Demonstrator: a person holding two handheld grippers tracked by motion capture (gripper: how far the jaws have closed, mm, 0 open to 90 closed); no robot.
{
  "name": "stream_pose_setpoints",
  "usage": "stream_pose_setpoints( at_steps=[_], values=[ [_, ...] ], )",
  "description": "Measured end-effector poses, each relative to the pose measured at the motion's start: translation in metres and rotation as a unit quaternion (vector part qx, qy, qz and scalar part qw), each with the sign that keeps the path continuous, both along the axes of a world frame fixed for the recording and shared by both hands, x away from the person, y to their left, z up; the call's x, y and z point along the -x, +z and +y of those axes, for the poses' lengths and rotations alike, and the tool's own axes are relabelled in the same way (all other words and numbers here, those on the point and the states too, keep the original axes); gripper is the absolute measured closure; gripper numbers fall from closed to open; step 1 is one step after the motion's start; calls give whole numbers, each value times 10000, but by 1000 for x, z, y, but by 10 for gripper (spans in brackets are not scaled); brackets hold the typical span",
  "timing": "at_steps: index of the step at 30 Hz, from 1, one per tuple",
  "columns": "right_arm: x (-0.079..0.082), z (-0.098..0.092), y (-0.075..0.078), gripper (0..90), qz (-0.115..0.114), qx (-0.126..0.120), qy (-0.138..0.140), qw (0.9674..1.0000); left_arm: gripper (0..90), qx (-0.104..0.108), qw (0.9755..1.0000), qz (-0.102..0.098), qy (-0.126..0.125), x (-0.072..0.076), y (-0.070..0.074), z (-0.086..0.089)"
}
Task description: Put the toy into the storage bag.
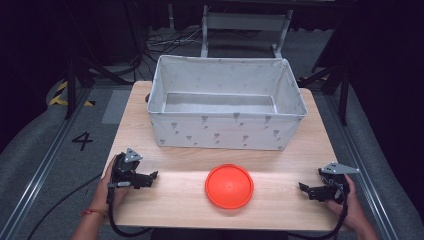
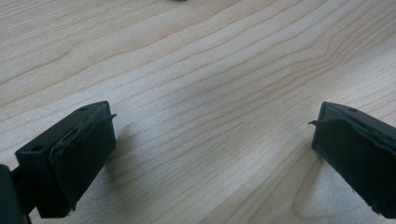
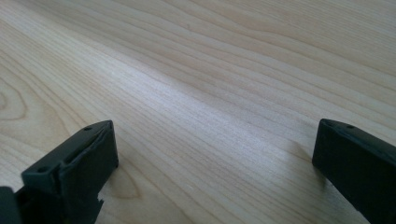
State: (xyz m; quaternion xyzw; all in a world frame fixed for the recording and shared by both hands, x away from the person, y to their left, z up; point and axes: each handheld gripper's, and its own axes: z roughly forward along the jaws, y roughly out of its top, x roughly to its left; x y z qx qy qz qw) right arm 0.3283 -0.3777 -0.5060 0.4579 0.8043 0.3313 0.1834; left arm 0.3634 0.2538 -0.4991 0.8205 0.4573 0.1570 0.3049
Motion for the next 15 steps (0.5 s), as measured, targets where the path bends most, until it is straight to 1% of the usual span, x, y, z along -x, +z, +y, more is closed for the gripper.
stream_pose_setpoints(
  at_steps=[2,4,5,6,7,9,10,14,15],
  values=[
    [1,1,0,5,-49,32,117,9999,0,-3,10000,18,12,0,0,0],
    [0,1,0,4,-14,4,203,9998,0,12,10000,8,66,2,0,0],
    [0,0,0,4,11,-15,220,9998,0,6,10000,-1,53,2,0,0],
    [0,-1,0,4,43,-43,233,9997,0,-11,10000,33,-5,3,1,2],
    [0,-1,0,4,44,-43,246,9997,0,8,10000,-14,-11,4,0,3],
    [-1,-1,0,4,51,-38,290,9996,0,-8,10000,9,-77,5,0,5],
    [-1,-1,0,3,74,-31,293,9995,0,8,10000,-12,-95,6,0,6],
    [-5,0,3,4,208,87,326,9992,1,1,9999,-13,-124,8,0,11],
    [-5,1,4,4,199,112,319,9992,1,-14,9999,-19,-132,8,0,12]
  ],
)
